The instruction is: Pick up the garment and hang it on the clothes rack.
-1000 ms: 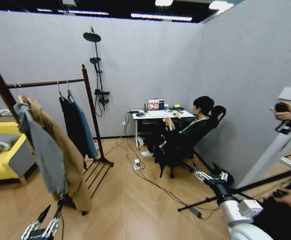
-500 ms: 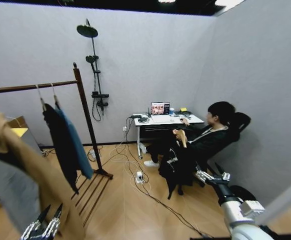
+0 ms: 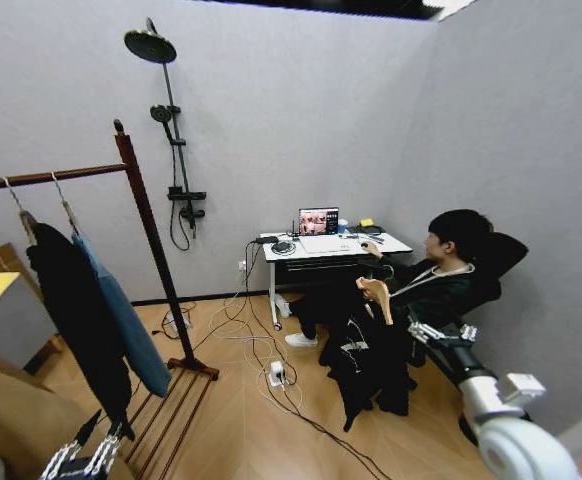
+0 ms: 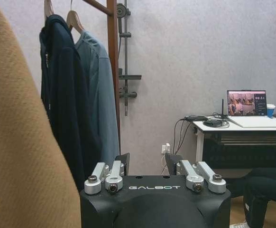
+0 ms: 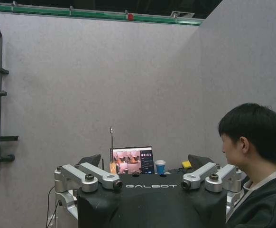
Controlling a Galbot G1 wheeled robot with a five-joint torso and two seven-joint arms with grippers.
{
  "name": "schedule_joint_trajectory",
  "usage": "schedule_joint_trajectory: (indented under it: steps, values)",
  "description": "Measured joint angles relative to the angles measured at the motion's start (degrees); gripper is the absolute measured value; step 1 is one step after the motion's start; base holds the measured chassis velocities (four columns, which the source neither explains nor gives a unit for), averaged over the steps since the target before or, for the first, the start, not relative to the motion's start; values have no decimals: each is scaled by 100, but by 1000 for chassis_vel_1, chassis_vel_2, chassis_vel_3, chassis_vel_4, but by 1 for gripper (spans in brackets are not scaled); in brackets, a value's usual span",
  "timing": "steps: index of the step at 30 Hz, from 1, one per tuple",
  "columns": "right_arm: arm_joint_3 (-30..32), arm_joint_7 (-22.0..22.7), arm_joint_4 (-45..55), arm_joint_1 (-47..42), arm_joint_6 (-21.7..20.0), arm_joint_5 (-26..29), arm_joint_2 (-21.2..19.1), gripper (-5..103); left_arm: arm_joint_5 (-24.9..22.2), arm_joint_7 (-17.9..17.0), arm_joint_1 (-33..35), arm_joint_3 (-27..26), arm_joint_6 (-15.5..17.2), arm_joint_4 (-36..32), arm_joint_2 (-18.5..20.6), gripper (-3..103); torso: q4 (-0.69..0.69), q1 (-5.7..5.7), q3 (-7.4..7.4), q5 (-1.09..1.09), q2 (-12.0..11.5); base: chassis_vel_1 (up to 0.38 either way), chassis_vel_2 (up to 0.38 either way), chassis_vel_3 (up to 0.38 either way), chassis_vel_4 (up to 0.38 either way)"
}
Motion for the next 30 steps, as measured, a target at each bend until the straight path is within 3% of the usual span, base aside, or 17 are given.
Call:
schedule_joint_trajectory:
  steps: [18,30]
  values:
    - [-229,102,374,12,-25,-164,235,100,0,0,0,0,0,0,0,46,-2,5,1,-1,-1,4,-4,4,6]
    - [-284,488,420,-113,136,-194,481,100,0,1,0,0,0,0,0,46,-3,10,3,-3,-4,-163,171,185,-182]
